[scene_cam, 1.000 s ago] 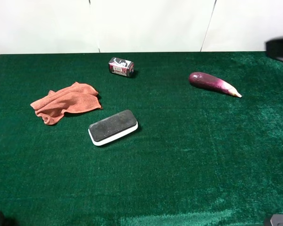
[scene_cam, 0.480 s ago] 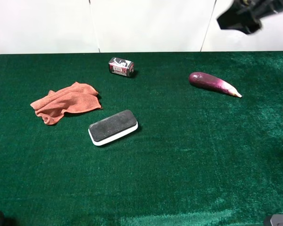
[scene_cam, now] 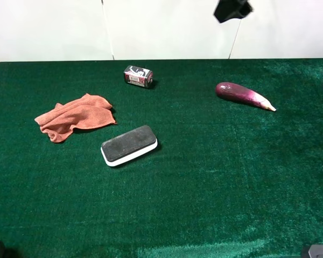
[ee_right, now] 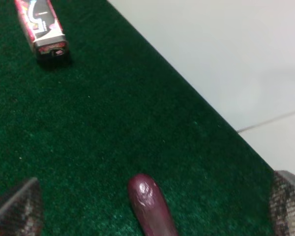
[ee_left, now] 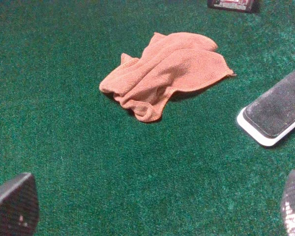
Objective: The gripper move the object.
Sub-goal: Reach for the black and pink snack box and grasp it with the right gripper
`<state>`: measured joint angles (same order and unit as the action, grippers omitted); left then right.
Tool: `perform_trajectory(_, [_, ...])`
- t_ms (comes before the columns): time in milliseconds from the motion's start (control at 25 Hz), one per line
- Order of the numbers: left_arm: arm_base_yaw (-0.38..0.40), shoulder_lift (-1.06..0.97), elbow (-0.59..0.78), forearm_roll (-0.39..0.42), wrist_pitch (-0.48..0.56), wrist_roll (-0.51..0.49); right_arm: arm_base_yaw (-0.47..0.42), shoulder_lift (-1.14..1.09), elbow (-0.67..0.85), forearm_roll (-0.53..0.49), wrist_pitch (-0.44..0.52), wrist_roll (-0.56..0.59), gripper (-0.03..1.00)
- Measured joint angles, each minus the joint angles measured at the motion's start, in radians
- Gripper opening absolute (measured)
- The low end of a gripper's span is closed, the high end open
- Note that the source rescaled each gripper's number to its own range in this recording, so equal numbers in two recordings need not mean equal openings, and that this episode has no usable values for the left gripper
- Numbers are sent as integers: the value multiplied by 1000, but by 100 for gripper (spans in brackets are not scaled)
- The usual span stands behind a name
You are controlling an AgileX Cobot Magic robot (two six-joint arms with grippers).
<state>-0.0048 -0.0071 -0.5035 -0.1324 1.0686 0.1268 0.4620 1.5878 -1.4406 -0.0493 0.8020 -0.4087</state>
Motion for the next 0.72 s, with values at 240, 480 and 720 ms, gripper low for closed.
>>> perform_trajectory(240, [0,0,0,0,0,0,0,176,-205,105,133,-113,100])
perform_trajectory(480, [0,0,0,0,0,0,0,331,-387,151,238,-147,100])
perform_trajectory(720, [0,0,0,0,0,0,6,469,-537,203,289,-189,100])
